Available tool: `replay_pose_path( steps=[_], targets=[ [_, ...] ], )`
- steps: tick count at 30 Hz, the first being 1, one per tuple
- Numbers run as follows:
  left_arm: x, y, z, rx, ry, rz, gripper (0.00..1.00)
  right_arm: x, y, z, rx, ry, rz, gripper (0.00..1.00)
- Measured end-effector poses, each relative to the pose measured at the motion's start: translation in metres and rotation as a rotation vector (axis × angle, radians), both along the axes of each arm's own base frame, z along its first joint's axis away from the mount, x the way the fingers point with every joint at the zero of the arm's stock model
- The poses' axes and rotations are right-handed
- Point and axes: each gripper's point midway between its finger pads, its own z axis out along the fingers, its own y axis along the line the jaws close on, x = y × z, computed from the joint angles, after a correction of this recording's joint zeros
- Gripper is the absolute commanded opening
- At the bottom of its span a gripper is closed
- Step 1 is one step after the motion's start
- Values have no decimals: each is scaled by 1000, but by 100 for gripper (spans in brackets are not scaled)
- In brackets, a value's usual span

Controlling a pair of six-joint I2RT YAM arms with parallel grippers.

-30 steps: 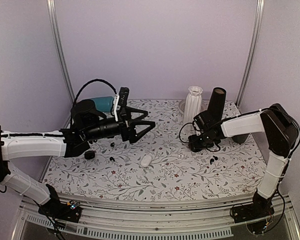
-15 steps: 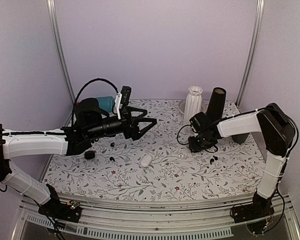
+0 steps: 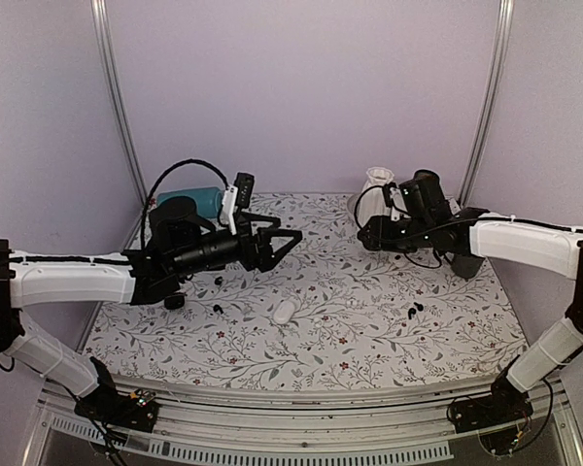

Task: Insert the wireless bluetooth earbuds into the charging case
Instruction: Pick up the charging case from the center of the board.

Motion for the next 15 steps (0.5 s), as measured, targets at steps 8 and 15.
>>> replay_pose_path(
  steps=[8,15],
  targets=[
    [7,-3,-18,30,20,22,88,-16,29,82,302,-92,55,33],
    [8,-14,-34,65,12,40,86,-47,62,114,451,-95,124,33]
  ],
)
